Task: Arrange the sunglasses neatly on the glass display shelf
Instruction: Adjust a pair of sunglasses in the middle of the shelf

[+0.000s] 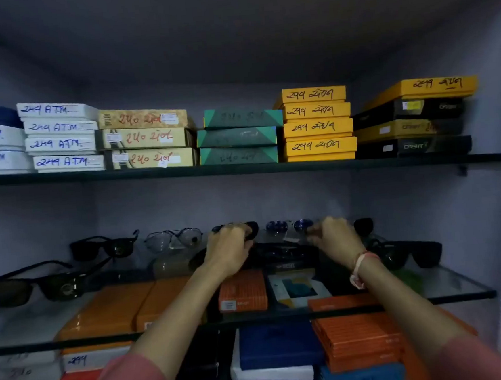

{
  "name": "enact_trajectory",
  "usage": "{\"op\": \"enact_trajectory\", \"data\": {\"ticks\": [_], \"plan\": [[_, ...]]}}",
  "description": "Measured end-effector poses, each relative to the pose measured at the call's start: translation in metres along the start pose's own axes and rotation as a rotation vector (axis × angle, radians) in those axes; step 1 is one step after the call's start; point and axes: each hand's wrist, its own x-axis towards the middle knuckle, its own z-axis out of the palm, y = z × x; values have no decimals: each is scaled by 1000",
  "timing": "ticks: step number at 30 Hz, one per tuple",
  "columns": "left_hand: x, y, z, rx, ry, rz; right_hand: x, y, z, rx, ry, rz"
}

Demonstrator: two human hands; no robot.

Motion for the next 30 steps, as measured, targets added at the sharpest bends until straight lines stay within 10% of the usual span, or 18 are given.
{"op": "enact_trajectory", "data": {"ticks": [8,30], "plan": [[24,12,18,15,-256,4,12,7,9,23,-253,-62],[23,41,-46,-277,-207,38,-1,18,-52,282,59,96]]}}
